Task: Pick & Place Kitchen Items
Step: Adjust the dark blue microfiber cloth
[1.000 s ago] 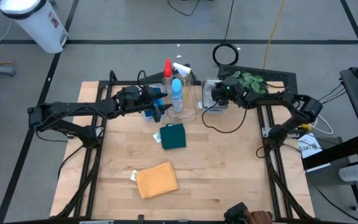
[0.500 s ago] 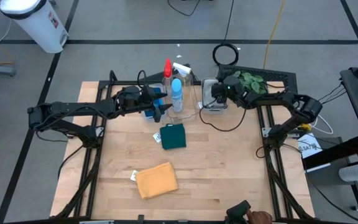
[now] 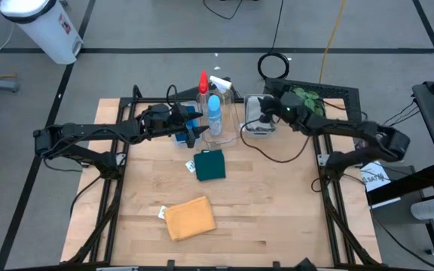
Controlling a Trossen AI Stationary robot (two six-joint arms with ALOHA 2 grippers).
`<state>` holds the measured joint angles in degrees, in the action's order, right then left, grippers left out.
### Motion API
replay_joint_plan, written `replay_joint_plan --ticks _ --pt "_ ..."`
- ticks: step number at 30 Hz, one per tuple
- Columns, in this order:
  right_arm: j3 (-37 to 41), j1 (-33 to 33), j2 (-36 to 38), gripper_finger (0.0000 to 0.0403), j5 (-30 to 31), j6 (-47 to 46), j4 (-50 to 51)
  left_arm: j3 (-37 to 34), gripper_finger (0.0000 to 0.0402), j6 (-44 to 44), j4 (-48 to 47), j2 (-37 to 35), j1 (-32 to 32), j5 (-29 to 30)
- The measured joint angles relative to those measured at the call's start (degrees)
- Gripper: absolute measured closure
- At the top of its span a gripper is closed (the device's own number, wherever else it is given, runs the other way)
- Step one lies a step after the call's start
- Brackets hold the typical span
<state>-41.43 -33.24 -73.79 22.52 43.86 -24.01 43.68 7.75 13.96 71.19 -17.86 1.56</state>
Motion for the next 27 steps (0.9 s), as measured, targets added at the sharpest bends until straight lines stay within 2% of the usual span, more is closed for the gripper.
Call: replay_joint_plan --ticks 9,16,22,27 --pt "0.0 10.3 13.8 0.0176 -0.1 -24.8 13.7 0.0 0.0114 0.0 0.0 0.0 0.0 0.0" --pt "0.0 20.4 21.4 0.0174 -0.3 -38.3 26.5 0.0 0.0114 0.0 0.0 0.0 0.0 0.0" --pt "0.0 29.7 23.8 0.0182 -0.4 -45.6 35.9 0.0 0.0114 0.0 0.0 0.0 0.0 0.0" --pt "2.5 36.8 23.8 0.0186 -0.4 -47.7 32.9 0.0 0.0114 0.0 0.0 0.0 0.0 0.0"
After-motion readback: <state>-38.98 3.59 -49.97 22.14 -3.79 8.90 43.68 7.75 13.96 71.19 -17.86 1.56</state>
